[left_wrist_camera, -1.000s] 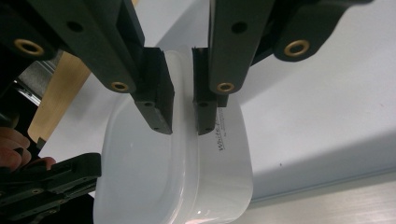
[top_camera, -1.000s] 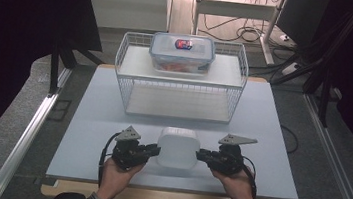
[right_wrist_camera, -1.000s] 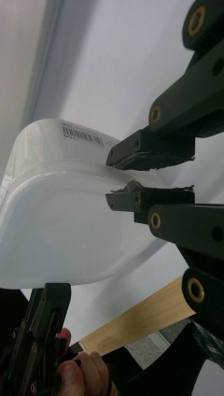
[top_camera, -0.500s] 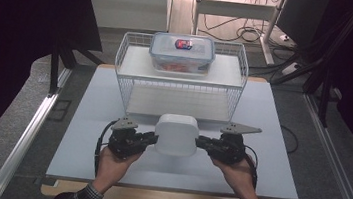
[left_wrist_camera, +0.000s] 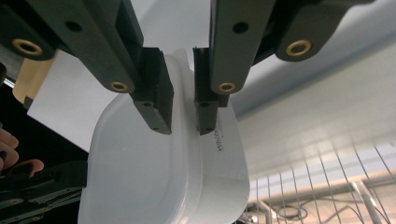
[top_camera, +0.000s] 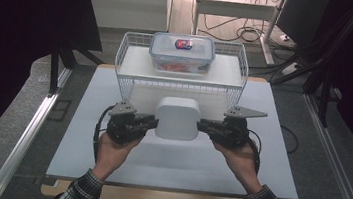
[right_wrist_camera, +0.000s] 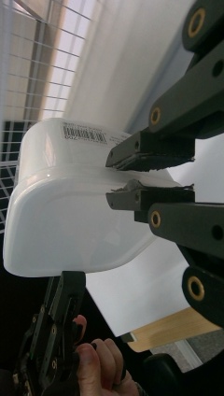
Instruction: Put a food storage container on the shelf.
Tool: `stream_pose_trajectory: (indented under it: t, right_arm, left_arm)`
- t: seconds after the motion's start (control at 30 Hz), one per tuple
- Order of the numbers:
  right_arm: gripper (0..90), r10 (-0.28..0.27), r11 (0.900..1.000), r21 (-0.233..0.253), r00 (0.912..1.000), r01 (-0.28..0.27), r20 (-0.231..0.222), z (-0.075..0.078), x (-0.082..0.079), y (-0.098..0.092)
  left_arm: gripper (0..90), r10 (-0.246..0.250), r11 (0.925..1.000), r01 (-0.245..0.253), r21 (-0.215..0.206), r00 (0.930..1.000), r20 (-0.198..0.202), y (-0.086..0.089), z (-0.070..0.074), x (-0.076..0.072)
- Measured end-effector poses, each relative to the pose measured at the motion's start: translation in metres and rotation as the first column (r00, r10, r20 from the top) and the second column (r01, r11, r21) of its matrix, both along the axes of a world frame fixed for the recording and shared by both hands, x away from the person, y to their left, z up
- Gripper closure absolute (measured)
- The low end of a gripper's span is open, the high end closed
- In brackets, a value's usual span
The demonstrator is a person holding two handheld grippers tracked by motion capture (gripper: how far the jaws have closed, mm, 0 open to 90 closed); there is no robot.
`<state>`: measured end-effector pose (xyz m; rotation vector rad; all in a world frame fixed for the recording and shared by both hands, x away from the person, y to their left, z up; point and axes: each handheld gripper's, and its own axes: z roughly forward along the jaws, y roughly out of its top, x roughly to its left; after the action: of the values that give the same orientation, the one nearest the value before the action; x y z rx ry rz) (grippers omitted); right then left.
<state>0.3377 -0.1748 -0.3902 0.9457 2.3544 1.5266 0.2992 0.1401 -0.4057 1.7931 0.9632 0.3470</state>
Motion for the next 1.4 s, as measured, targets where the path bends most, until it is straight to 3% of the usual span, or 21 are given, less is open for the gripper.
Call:
stream_pose_trajectory:
  t: [0.67, 0.9, 1.4]
  right_arm:
    - [79.2, -0.007, 0.998, 0.065, 0.997, 0.002, 0.077, 0.053, 0.026, 0.004]
    - [79.1, -0.02, 0.998, 0.064, 0.9933, 0.013, 0.113, 0.069, 0.034, 0.007]
    - [78.9, -0.034, 0.995, 0.094, 0.9909, 0.022, 0.13, 0.102, 0.054, 0.01]
  left_arm:
    - [78.1, 0.027, 0.9996, -0.028, 0.004, 0.996, 0.085, 0.004, 0.06, 0.022]
    - [78.0, 0.039, 0.9992, -0.039, -0.002, 0.9943, 0.099, 0.004, 0.075, 0.032]
    - [78.0, 0.052, 0.9985, -0.048, -0.026, 0.9891, 0.138, 0.008, 0.106, 0.05]
